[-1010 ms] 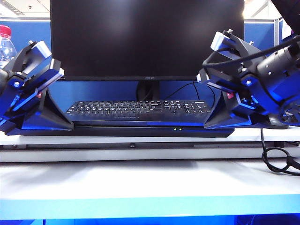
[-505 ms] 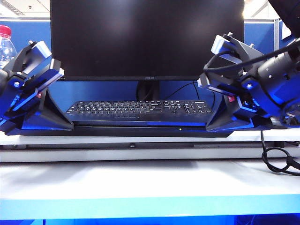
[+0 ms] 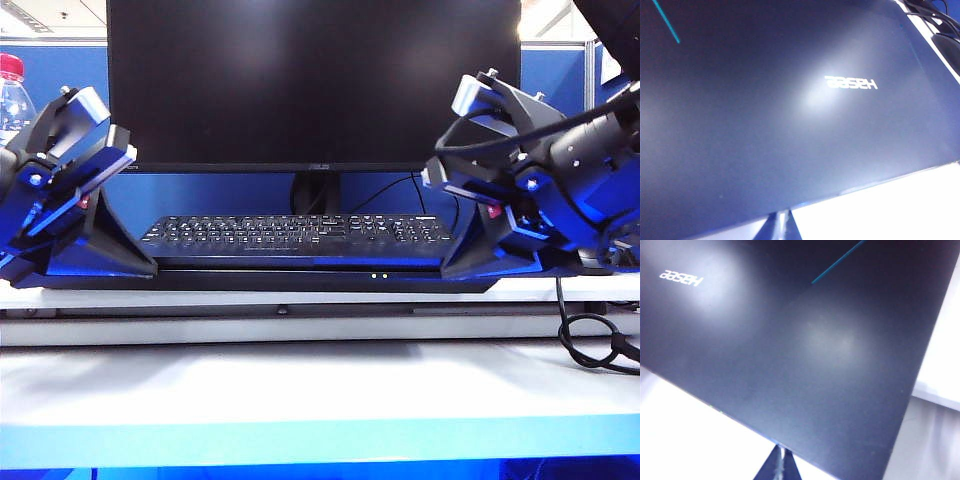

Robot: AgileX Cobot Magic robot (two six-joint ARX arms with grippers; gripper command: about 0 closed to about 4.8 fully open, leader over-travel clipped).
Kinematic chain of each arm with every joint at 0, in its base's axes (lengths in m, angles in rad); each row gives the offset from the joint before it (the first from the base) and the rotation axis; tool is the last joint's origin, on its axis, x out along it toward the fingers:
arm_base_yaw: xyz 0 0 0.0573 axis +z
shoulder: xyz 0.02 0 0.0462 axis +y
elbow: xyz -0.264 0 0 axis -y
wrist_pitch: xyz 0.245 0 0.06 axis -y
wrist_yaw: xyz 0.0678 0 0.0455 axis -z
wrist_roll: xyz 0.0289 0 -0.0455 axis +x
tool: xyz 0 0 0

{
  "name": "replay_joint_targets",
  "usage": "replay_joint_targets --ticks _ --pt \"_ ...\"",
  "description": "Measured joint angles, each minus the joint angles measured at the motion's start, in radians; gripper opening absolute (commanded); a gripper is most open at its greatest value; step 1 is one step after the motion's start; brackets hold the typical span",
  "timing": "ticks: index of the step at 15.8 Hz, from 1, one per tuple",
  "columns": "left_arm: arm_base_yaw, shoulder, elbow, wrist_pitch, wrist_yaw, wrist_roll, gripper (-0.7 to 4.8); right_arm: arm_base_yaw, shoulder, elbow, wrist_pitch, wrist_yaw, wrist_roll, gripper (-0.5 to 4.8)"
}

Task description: Open the lid of the black laptop.

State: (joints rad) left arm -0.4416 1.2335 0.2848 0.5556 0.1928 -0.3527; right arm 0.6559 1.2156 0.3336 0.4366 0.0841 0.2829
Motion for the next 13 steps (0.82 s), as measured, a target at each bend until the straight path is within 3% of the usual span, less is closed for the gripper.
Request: replay_joint_targets --ticks 13 --pt "0.001 0.0 0.005 0.073 -0.018 0.0 0.24 0.002 0.004 0.043 0.035 -0.002 -0.01 -0.01"
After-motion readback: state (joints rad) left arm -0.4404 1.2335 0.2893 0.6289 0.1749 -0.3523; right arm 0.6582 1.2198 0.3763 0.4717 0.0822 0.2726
